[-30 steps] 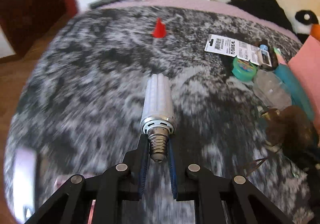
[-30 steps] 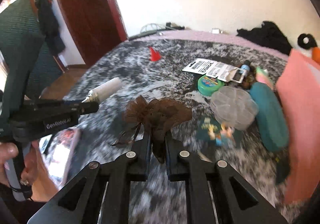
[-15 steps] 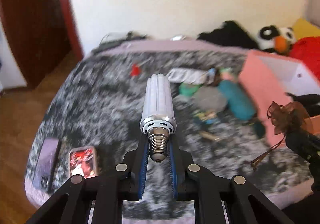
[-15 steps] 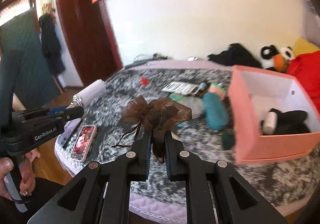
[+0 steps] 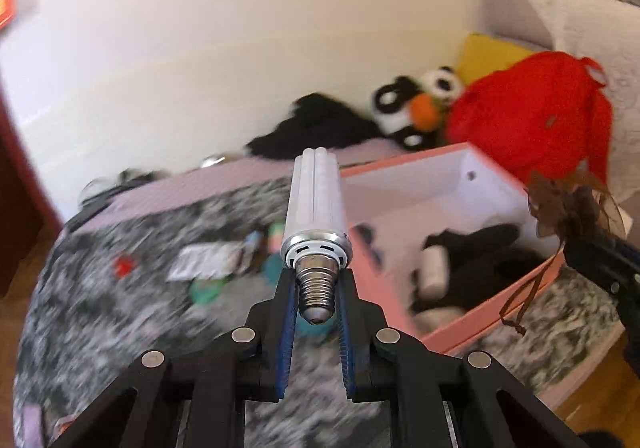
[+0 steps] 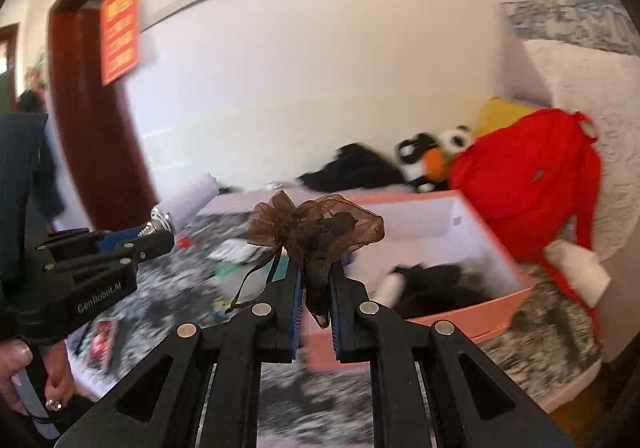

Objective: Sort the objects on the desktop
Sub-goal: 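Carry the bulb and brown bow into the pink box and open both tools, then move both open tools back over the remaining items on the bed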

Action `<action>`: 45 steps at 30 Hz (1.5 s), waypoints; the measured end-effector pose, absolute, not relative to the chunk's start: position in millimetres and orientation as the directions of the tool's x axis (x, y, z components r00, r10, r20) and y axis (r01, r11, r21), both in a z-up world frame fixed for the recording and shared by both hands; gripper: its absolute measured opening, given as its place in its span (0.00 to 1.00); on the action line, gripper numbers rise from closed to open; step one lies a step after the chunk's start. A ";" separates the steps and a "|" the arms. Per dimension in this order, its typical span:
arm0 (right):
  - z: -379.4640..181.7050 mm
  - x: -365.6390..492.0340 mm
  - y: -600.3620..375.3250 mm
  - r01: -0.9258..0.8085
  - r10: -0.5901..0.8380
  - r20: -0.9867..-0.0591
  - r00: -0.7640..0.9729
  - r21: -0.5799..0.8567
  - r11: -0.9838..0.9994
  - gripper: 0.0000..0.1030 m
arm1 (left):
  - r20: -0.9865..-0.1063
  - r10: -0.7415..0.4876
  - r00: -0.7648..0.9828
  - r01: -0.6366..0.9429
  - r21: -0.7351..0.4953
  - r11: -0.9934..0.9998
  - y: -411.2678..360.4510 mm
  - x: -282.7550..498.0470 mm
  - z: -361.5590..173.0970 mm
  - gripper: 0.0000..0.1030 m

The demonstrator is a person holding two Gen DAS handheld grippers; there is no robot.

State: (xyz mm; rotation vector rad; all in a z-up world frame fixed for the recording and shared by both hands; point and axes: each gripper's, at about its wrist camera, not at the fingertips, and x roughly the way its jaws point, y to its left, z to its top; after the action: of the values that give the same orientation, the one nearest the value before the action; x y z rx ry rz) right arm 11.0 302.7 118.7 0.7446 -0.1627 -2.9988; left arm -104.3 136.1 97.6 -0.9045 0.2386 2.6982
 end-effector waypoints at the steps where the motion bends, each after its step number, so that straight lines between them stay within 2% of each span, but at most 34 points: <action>1: 120.4 3.5 316.3 -0.002 -0.051 -0.464 -0.884 0.113 -0.994 0.12 | -0.612 0.224 -0.758 -0.332 0.067 -0.941 149.8 -112.1 98.0 0.13; 6: 110.1 -44.2 371.1 -0.093 0.018 -0.499 -0.866 0.128 -0.987 0.12 | -0.641 0.258 -0.723 -0.391 0.071 -0.918 217.5 -164.2 86.2 0.13; 13: 53.2 -137.2 416.7 -0.175 0.037 -0.607 -0.794 0.170 -0.970 0.14 | -0.705 0.283 -0.650 -0.428 0.032 -0.903 263.9 -238.5 40.2 0.15; 14: 42.6 -150.1 420.2 -0.195 0.051 -0.636 -0.770 0.158 -0.968 0.19 | -0.712 0.288 -0.640 -0.428 0.020 -0.904 266.5 -245.7 34.1 0.26; 15: 31.2 -162.5 422.3 -0.223 0.080 -0.672 -0.737 0.129 -0.966 0.24 | -0.719 0.292 -0.630 -0.424 0.003 -0.906 267.2 -252.7 27.8 0.42; 16: 19.9 -174.9 424.4 -0.249 0.109 -0.705 -0.701 0.099 -0.963 0.52 | -0.724 0.293 -0.625 -0.415 -0.010 -0.910 267.1 -258.9 22.1 0.76; 17: 11.5 -182.0 425.2 -0.273 0.135 -0.725 -0.675 0.076 -0.959 0.80 | -0.718 0.280 -0.637 -0.391 -0.013 -0.920 264.3 -261.8 18.9 0.89; 18: 6.0 -184.0 426.8 -0.294 0.155 -0.728 -0.668 0.066 -0.953 0.86 | -0.701 0.265 -0.662 -0.364 -0.008 -0.931 259.6 -261.6 18.0 0.89; 22: 2.6 -178.6 425.8 -0.317 0.163 -0.720 -0.674 0.082 -0.945 0.85 | -0.686 0.256 -0.682 -0.331 -0.023 -0.943 235.6 -262.1 21.7 0.90; 26: 25.6 -161.5 401.8 -0.295 0.160 -0.669 -0.726 0.092 -0.951 0.86 | -0.673 0.249 -0.696 -0.266 -0.081 -0.961 187.1 -249.9 33.3 0.90; 29: 50.6 -147.8 365.6 -0.225 0.112 -0.608 -0.786 0.113 -0.968 0.86 | -0.678 0.192 -0.710 -0.190 -0.079 -0.979 137.9 -234.4 32.9 0.90; 34: 67.7 -145.8 279.7 -0.016 -0.062 -0.563 -0.824 0.132 -0.991 0.90 | -0.722 0.067 -0.689 -0.046 -0.048 -0.998 49.2 -206.7 3.8 0.90; 39: 36.2 -164.4 191.2 0.146 -0.203 -0.589 -0.782 0.143 -0.979 0.90 | -0.792 -0.008 -0.611 0.090 -0.059 -0.994 -31.6 -189.6 -50.3 0.90; 45: -37.2 -218.4 131.4 0.170 -0.242 -0.732 -0.637 0.173 -0.970 0.88 | -0.833 0.058 -0.550 0.073 -0.117 -0.990 -49.7 -205.6 -99.9 0.90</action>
State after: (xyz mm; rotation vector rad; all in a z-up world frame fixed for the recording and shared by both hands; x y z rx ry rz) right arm -218.4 131.4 -37.2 1.2040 -0.1295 -2.6496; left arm -205.6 -49.7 -99.9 -1.4950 -0.2169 2.7644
